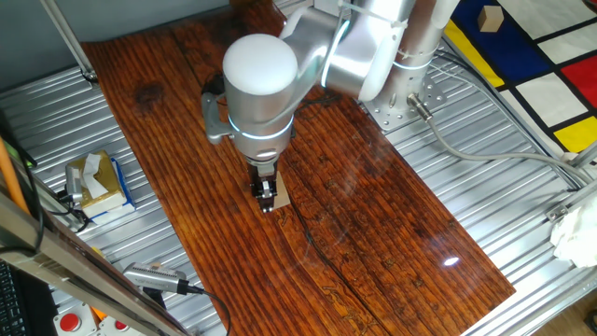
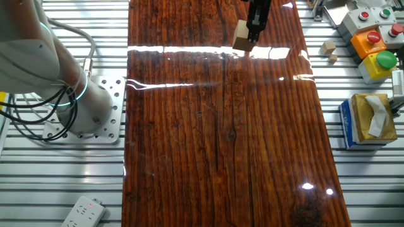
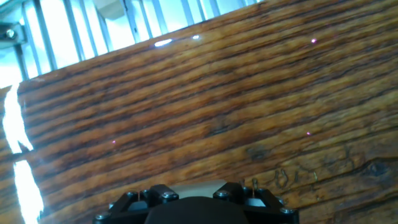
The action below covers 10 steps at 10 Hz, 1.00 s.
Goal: Pick up the small block on the left and move it to the right
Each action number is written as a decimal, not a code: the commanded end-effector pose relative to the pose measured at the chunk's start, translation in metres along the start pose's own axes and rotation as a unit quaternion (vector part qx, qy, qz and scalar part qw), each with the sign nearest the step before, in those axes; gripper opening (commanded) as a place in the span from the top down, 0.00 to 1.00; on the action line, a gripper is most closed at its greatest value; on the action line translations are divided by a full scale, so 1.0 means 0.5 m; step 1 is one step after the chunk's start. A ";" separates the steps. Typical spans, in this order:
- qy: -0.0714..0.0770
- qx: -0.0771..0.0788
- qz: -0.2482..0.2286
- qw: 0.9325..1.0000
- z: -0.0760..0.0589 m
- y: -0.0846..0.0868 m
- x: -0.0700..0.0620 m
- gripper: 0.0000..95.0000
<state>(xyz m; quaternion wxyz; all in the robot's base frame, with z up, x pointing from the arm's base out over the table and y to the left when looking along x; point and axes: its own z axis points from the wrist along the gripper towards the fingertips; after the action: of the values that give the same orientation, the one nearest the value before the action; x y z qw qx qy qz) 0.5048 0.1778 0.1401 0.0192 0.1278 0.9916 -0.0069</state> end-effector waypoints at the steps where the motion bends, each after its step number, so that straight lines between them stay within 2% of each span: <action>1: -0.001 -0.001 0.000 1.000 0.000 0.001 0.000 1.00; 10: -0.005 -0.002 -0.010 1.000 0.000 0.001 0.000 1.00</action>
<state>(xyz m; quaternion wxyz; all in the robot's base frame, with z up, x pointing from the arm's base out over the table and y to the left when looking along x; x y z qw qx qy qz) 0.5041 0.1771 0.1402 0.0258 0.1182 0.9926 -0.0057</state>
